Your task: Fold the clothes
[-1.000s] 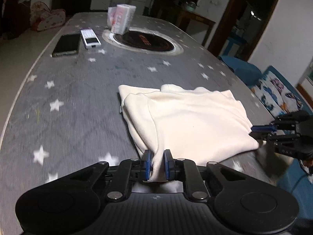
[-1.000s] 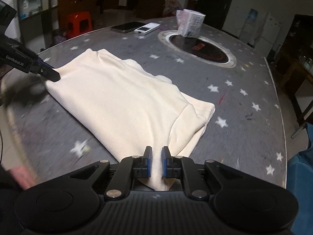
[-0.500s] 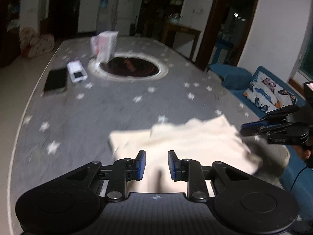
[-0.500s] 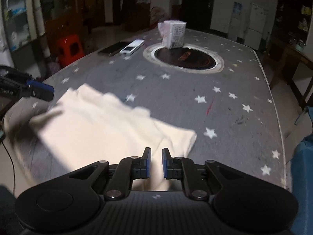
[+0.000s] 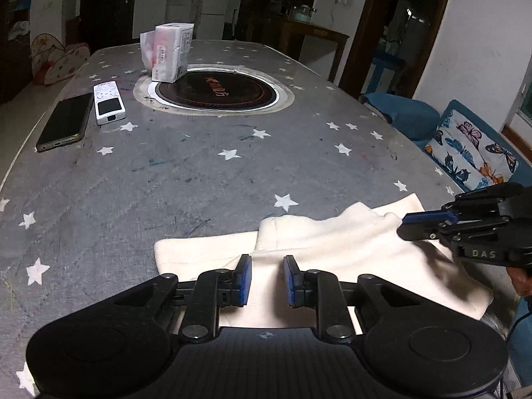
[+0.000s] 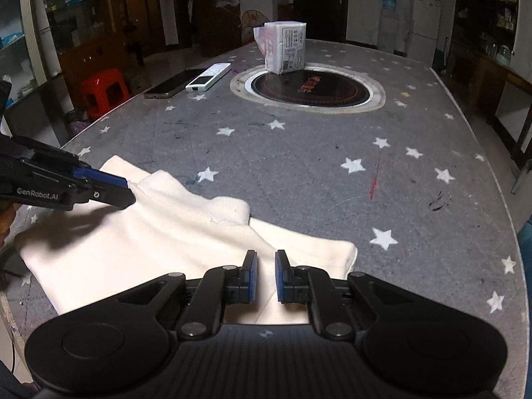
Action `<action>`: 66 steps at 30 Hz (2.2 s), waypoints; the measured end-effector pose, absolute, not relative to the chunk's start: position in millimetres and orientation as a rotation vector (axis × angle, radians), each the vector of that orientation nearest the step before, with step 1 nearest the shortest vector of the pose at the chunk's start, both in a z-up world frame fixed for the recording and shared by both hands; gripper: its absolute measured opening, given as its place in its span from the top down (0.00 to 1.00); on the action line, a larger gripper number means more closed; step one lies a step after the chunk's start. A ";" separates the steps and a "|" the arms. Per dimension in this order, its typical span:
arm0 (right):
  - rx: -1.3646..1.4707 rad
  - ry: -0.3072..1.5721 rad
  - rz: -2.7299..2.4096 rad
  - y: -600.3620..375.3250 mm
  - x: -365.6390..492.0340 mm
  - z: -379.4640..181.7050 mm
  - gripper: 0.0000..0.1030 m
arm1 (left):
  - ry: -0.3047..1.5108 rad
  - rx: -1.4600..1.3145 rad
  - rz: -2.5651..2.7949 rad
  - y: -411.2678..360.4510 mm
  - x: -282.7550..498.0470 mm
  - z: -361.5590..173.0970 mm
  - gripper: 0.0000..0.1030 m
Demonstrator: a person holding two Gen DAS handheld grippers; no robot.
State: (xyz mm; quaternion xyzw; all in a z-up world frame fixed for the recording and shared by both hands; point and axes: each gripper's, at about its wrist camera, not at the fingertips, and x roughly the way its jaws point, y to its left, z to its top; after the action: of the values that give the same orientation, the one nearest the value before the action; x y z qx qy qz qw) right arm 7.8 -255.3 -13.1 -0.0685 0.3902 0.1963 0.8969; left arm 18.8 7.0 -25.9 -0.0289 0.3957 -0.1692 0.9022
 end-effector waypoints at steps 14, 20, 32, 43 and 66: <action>-0.160 0.781 0.424 -240.4 11.6 -6.1 0.90 | 0.782 -0.042 -0.324 -1.9 11.4 -16.6 0.61; -0.188 0.772 0.499 -243.9 -21.0 12.8 0.86 | 0.723 -0.021 -0.378 -12.5 -17.8 -1.3 0.61; -0.288 0.761 0.638 -215.5 -79.4 2.7 0.86 | 0.717 0.040 -0.458 -28.5 -78.4 -9.7 0.63; -0.343 0.733 0.643 -207.7 -84.3 3.4 0.86 | 0.684 0.089 -0.454 -35.7 -83.8 -8.8 0.61; -0.227 0.768 0.522 -248.0 -38.1 2.2 0.84 | 0.729 0.092 -0.455 -40.9 -74.0 -24.4 0.59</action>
State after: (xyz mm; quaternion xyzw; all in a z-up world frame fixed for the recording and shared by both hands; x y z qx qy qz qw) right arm -38.1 -248.0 2.2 -0.1093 0.3696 0.2513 0.8879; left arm -74.0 -40.9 -24.4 0.0446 0.3531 -0.2207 0.9081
